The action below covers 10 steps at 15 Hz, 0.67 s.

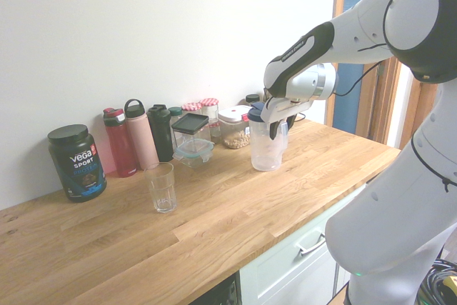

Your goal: Pour me some water

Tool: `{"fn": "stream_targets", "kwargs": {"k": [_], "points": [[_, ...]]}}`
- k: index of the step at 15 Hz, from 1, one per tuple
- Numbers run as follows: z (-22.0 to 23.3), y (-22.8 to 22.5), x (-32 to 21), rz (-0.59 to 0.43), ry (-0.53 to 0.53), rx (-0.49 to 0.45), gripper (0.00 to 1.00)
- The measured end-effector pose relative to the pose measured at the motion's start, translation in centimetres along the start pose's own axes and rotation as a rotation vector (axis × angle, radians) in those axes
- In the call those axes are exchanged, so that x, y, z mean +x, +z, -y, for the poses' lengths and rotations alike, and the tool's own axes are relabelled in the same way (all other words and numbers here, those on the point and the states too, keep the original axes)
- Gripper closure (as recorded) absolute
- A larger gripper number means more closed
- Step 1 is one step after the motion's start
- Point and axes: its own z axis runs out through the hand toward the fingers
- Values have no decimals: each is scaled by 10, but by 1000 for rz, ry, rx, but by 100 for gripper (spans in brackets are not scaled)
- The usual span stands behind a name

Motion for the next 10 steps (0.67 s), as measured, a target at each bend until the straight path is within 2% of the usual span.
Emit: {"fn": "stream_targets", "kwargs": {"k": [10], "points": [[2, -6, 7, 3, -15, -1, 100]]}}
